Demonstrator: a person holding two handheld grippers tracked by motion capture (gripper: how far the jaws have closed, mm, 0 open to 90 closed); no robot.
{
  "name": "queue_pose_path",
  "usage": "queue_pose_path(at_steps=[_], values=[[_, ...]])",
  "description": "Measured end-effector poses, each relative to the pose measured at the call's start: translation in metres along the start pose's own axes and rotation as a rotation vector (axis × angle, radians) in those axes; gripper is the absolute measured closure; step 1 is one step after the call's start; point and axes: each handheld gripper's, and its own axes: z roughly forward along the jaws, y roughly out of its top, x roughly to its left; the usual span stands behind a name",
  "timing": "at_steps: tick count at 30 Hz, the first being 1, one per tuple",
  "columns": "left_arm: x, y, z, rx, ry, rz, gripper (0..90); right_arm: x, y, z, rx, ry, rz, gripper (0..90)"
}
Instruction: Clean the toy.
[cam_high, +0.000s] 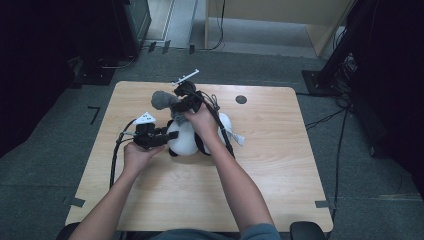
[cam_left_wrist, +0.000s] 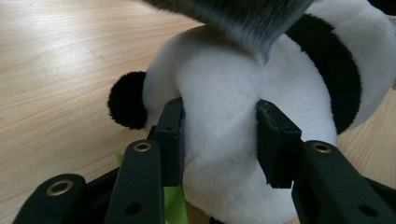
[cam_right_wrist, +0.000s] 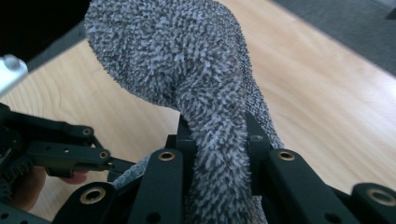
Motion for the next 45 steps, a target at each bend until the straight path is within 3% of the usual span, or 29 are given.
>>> queue_pose_path(at_steps=[6, 8, 11, 21, 25, 28, 36, 40, 45], values=[[0.000, 0.000, 0.001, 0.004, 0.006, -0.011, 58.7, 0.004, -0.005, 0.024, 0.116, 0.013, -0.021, 75.9], [0.000, 0.000, 0.001, 0.008, 0.005, -0.015, 58.8, 0.001, -0.008, 0.026, 0.129, 0.010, -0.024, 75.9], [0.000, 0.000, 0.001, 0.009, 0.006, -0.021, 58.9, -0.006, -0.011, 0.023, 0.128, 0.009, -0.008, 75.8], [0.001, 0.000, 0.001, 0.009, 0.001, -0.024, 59.1, -0.041, -0.026, 0.003, 0.169, -0.092, 0.017, 75.5], [0.001, 0.000, 0.002, 0.005, -0.002, -0.023, 59.2, -0.061, -0.037, -0.011, 0.129, -0.075, 0.082, 74.9], [0.001, 0.000, 0.001, 0.006, -0.003, -0.024, 59.2, -0.075, -0.045, -0.022, 0.105, -0.087, 0.116, 74.8], [0.001, 0.000, 0.002, 0.002, -0.004, -0.023, 59.2, -0.111, -0.073, -0.036, 0.050, -0.067, 0.249, 73.9], [0.001, 0.000, 0.002, 0.003, -0.005, -0.021, 59.3, -0.126, -0.087, -0.039, 0.051, -0.082, 0.317, 75.0], [0.002, 0.000, 0.001, 0.004, -0.006, -0.021, 59.3, -0.137, -0.102, -0.042, 0.072, -0.130, 0.339, 75.6]])
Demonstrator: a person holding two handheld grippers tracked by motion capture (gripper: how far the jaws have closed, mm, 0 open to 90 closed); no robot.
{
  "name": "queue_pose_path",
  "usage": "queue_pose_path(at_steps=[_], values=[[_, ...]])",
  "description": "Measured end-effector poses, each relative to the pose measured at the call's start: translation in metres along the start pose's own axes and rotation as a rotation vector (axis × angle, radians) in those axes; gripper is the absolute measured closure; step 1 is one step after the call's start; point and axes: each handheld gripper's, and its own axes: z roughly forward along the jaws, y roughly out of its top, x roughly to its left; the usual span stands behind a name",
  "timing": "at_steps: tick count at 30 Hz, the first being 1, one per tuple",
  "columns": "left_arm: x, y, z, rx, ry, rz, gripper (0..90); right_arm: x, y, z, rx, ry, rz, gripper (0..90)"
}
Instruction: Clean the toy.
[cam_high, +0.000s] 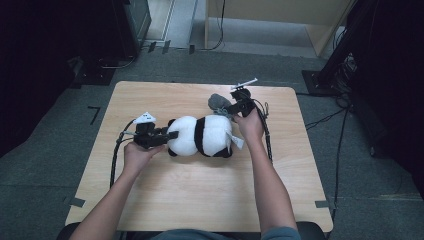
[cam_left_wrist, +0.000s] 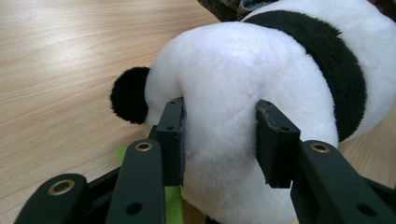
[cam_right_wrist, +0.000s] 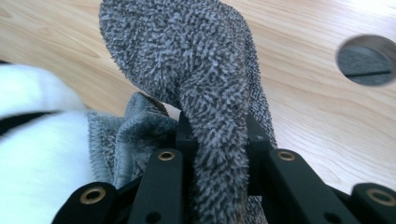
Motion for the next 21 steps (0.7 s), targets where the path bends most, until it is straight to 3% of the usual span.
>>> queue_pose_path(at_steps=[5, 10, 13, 17, 21], values=[[0.000, 0.000, 0.000, -0.005, 0.004, 0.005, 59.2, -0.013, -0.013, 0.002, 0.010, 0.001, 0.025, 75.9], [0.001, -0.001, 0.000, -0.004, 0.000, -0.002, 59.3, -0.021, -0.021, -0.002, 0.032, -0.046, 0.015, 76.1], [0.001, -0.001, -0.001, -0.007, -0.007, -0.006, 59.2, -0.025, -0.022, -0.013, -0.009, -0.033, 0.026, 76.3], [-0.001, -0.001, -0.001, -0.008, -0.004, -0.004, 59.1, -0.012, -0.015, -0.042, -0.092, -0.009, 0.025, 76.3], [-0.003, 0.000, -0.003, -0.011, -0.008, -0.010, 59.2, 0.010, -0.007, -0.065, -0.141, 0.027, -0.022, 76.3]])
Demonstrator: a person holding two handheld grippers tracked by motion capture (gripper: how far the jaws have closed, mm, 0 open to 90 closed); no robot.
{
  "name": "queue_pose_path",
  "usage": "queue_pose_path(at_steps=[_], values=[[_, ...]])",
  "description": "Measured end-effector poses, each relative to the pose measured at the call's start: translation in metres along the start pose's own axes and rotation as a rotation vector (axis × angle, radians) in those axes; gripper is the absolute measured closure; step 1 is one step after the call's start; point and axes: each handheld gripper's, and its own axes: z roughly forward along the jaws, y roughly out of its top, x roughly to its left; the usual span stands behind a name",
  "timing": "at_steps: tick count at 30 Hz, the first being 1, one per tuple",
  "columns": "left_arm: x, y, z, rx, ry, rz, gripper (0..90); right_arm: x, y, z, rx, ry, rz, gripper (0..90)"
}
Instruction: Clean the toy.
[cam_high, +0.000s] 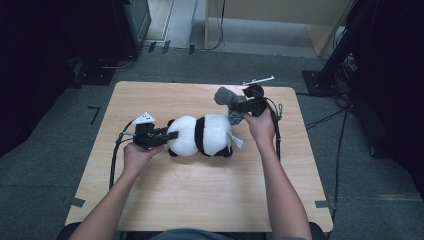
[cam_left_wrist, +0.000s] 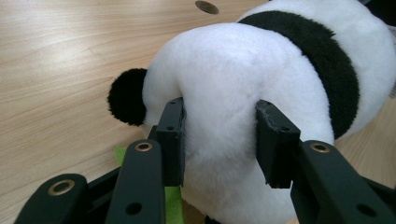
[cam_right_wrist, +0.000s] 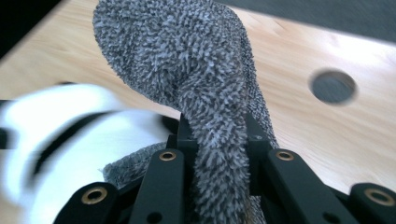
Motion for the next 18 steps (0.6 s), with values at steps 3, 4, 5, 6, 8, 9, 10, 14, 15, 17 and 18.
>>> queue_pose_path(at_steps=[3, 4, 5, 6, 8, 9, 10, 14, 15, 17, 18], values=[[-0.001, 0.000, 0.000, -0.002, 0.000, -0.003, 59.2, 0.024, 0.007, -0.006, -0.001, 0.030, -0.071, 76.2], [-0.001, 0.000, 0.000, -0.002, 0.000, -0.003, 59.2, 0.032, 0.008, -0.007, 0.001, 0.037, -0.095, 76.2], [0.000, 0.000, 0.000, -0.002, 0.000, -0.001, 59.2, 0.041, 0.010, -0.007, 0.005, 0.045, -0.117, 76.2], [-0.001, 0.000, 0.000, -0.004, 0.001, -0.003, 59.2, 0.049, 0.011, -0.005, 0.010, 0.050, -0.138, 76.2], [-0.001, 0.000, -0.001, -0.001, 0.001, -0.001, 59.2, 0.064, 0.013, 0.000, 0.032, 0.051, -0.186, 76.2], [-0.001, 0.000, -0.001, 0.000, 0.002, 0.000, 59.2, 0.071, 0.014, 0.003, 0.040, 0.049, -0.206, 76.2], [-0.001, 0.000, -0.001, 0.000, 0.002, -0.002, 59.2, 0.078, 0.014, 0.006, 0.044, 0.048, -0.224, 76.2], [-0.002, 0.000, -0.001, -0.003, 0.003, -0.004, 59.1, 0.102, 0.017, 0.020, 0.059, 0.067, -0.268, 76.2], [-0.002, 0.000, -0.001, -0.002, 0.004, -0.003, 59.2, 0.106, 0.017, 0.023, 0.061, 0.074, -0.273, 76.1], [-0.002, 0.001, -0.001, -0.001, 0.004, -0.001, 59.1, 0.118, 0.017, 0.031, 0.073, 0.082, -0.287, 76.1], [-0.002, 0.001, -0.001, -0.002, 0.005, 0.000, 59.2, 0.124, 0.016, 0.035, 0.079, 0.077, -0.300, 76.1]])
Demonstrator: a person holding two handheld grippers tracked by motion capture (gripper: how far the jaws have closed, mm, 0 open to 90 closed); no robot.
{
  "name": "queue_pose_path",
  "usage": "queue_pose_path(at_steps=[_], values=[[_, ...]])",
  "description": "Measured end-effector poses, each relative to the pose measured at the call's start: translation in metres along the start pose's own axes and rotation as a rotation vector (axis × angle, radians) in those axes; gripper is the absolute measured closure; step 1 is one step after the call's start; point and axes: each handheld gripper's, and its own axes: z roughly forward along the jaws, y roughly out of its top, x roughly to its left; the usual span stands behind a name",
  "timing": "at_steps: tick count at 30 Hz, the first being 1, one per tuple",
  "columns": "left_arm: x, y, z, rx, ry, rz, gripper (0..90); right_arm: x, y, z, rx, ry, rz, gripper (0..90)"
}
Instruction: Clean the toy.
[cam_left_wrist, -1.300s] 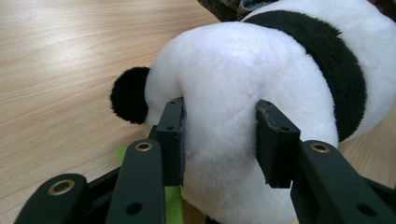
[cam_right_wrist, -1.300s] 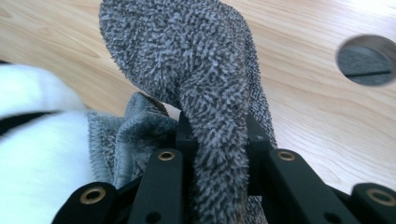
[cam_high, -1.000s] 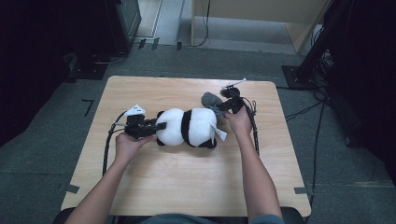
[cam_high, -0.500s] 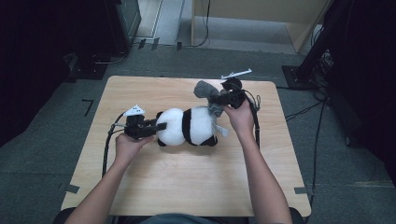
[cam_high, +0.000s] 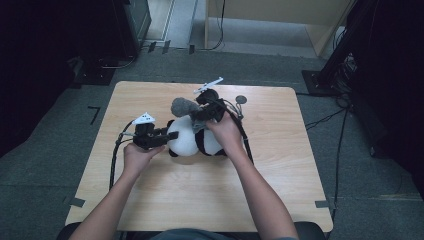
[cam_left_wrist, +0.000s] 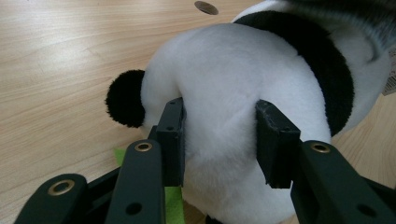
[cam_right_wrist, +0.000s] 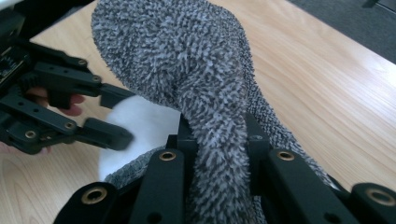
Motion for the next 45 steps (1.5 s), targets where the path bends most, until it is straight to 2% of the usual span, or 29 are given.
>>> queue_pose_path(at_steps=[3, 6, 8, 10, 12, 14, 16, 23, 28, 36, 39, 45], values=[[-0.001, 0.000, 0.000, -0.003, 0.002, 0.005, 59.1, 0.016, 0.004, 0.014, 0.016, 0.015, -0.034, 75.8], [-0.002, 0.000, 0.000, 0.001, 0.011, 0.016, 59.1, 0.032, 0.006, 0.029, 0.052, 0.000, -0.089, 75.6], [-0.001, 0.000, 0.000, 0.009, 0.016, 0.013, 59.1, 0.037, 0.004, 0.037, 0.074, -0.008, -0.105, 75.9], [0.000, -0.001, 0.000, 0.015, 0.015, 0.005, 59.2, 0.039, 0.000, 0.041, 0.072, -0.013, -0.129, 76.4], [0.000, -0.001, 0.001, 0.019, 0.012, -0.005, 59.5, 0.038, -0.004, 0.042, 0.071, -0.009, -0.146, 76.7], [0.000, 0.000, 0.001, 0.022, 0.012, -0.008, 59.6, 0.037, -0.007, 0.040, 0.076, -0.027, -0.164, 77.1], [0.000, 0.000, 0.001, 0.028, 0.012, -0.001, 59.8, 0.033, -0.011, 0.037, 0.081, -0.041, -0.162, 77.2], [0.001, 0.000, 0.001, 0.019, 0.005, -0.002, 60.5, 0.005, -0.026, 0.020, 0.070, -0.033, -0.079, 77.3], [0.001, 0.000, 0.001, 0.016, -0.001, -0.012, 60.5, -0.005, -0.034, 0.007, 0.046, -0.060, -0.077, 77.2], [0.002, 0.000, 0.001, 0.016, -0.005, -0.013, 60.5, -0.019, -0.042, -0.010, 0.017, -0.073, -0.037, 77.2], [0.003, 0.000, 0.001, 0.012, -0.005, -0.015, 60.2, -0.025, -0.046, -0.018, -0.001, -0.094, -0.032, 77.2], [0.003, 0.000, 0.001, 0.015, -0.005, -0.010, 60.3, -0.044, -0.061, -0.033, -0.033, -0.099, 0.037, 77.1]])
